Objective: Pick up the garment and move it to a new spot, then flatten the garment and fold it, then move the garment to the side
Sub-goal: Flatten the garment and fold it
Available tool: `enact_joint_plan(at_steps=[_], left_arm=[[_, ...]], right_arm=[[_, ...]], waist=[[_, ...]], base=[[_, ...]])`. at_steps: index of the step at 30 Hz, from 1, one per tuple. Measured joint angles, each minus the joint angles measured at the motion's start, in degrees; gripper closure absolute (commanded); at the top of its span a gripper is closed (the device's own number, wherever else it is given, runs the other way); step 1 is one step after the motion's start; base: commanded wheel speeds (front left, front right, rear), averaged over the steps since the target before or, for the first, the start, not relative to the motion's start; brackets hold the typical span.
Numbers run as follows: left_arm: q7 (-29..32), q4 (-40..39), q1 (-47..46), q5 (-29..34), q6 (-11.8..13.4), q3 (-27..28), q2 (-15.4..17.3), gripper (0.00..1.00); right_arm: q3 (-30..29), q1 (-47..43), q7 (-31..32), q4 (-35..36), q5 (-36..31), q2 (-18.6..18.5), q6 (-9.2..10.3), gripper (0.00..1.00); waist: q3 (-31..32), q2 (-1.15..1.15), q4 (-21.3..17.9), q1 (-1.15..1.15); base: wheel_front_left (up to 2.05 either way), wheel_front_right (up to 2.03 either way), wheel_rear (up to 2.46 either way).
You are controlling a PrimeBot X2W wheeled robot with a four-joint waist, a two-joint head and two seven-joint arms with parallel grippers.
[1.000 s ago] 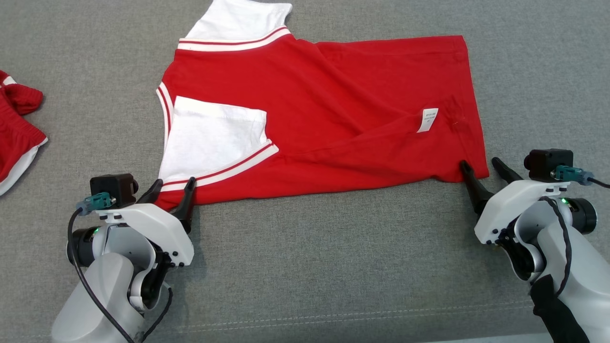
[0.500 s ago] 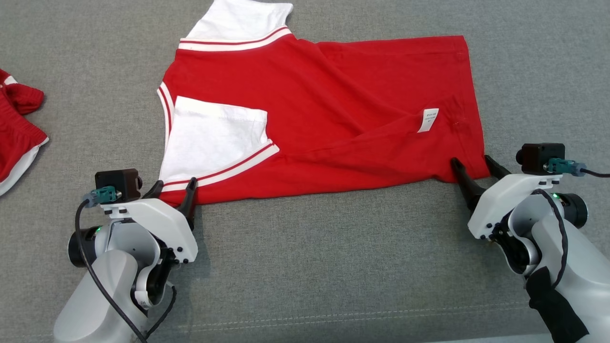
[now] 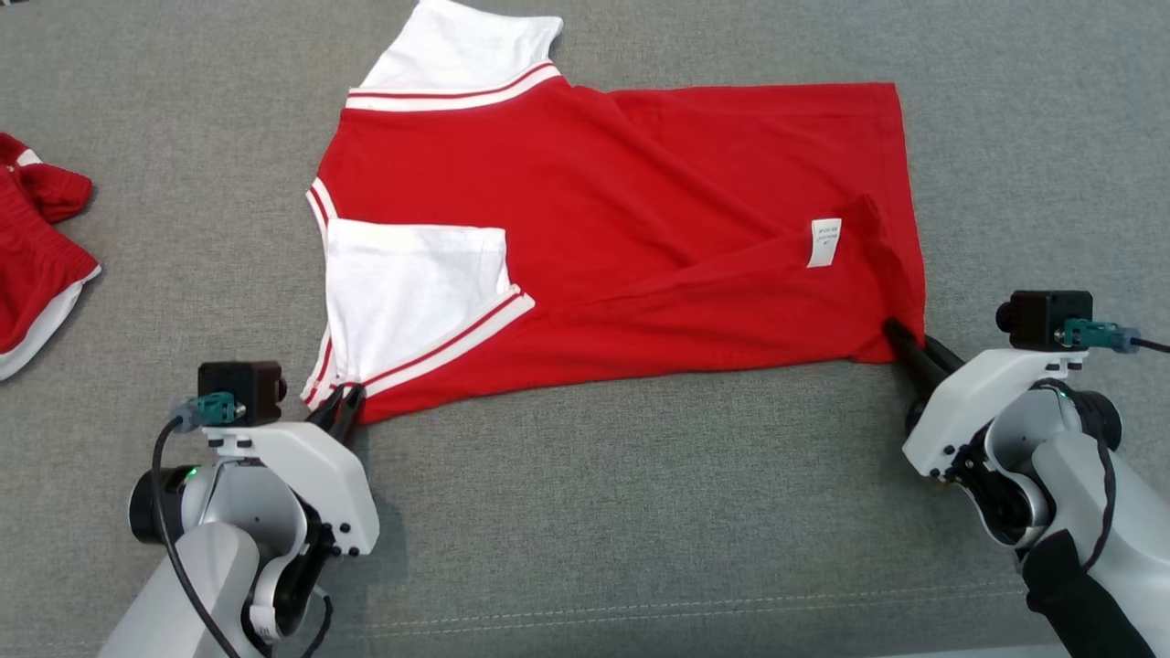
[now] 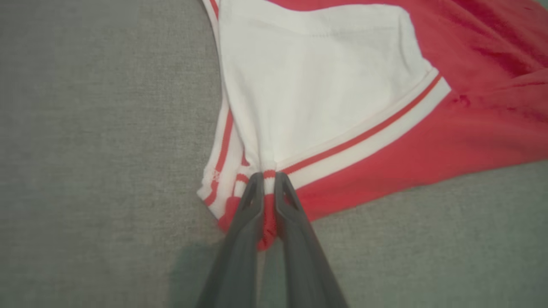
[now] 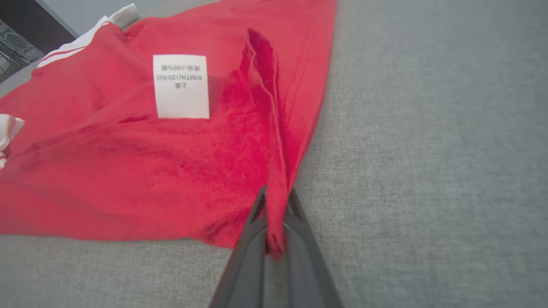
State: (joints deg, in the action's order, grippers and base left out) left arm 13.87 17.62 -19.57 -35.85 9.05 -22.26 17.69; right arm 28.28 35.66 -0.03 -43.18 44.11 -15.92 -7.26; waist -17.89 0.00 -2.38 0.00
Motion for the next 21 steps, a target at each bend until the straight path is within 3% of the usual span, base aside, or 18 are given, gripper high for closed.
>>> enact_joint_plan(at_steps=[5, 9, 17, 18, 19, 20, 21], left_arm=[[0.86, -4.87, 4.48, -0.01, 1.22, 0.26, 1.7, 1.0], [2.26, -12.46, 11.09, -0.05, 3.85, 0.65, 3.75, 1.0], [3.78, -21.03, 19.84, -0.64, 7.15, 0.69, 4.79, 1.0], [3.76, -21.09, 20.03, -0.65, 7.17, 0.75, 4.78, 1.0], [3.78, -20.98, 20.11, -0.92, 7.14, 0.71, 4.78, 0.81], [4.05, -20.79, 20.13, -1.53, 7.06, 0.65, 4.78, 0.0], [4.12, -20.48, 20.14, -1.94, 7.06, 0.64, 4.79, 0.0]], right_arm=[[0.12, -3.64, 0.01, 3.46, 1.55, -2.08, 0.0, 1.0], [-0.2, -9.88, 0.77, 8.93, 2.31, -4.54, 0.0, 1.0], [-5.47, -19.93, 3.24, 16.37, 2.59, -5.73, -0.08, 1.0], [-6.02, -20.57, 3.55, 16.86, 2.33, -5.58, -0.08, 0.76], [-6.57, -21.1, 3.6, 17.19, 2.09, -5.28, -0.09, 0.2], [-7.15, -21.6, 3.74, 17.55, 1.83, -4.93, -0.08, 0.0], [-7.82, -22.2, 4.08, 18.01, 1.52, -4.57, -0.08, 0.0]], waist=[[0.86, 0.0, 0.28, 0.0], [2.21, 0.0, 0.61, 0.0], [3.05, 0.0, 0.51, 0.0], [3.07, 0.0, 0.43, 0.0], [3.14, 0.0, 0.36, 0.0], [3.23, 0.0, 0.32, 0.0], [3.32, 0.0, 0.27, 0.0]], base=[[0.0, 0.0, 0.0], [0.0, 0.0, 0.0], [0.0, 0.0, 0.0], [0.0, 0.0, 0.0], [0.0, 0.0, 0.0], [0.0, 0.0, 0.0], [0.0, 0.0, 0.0]])
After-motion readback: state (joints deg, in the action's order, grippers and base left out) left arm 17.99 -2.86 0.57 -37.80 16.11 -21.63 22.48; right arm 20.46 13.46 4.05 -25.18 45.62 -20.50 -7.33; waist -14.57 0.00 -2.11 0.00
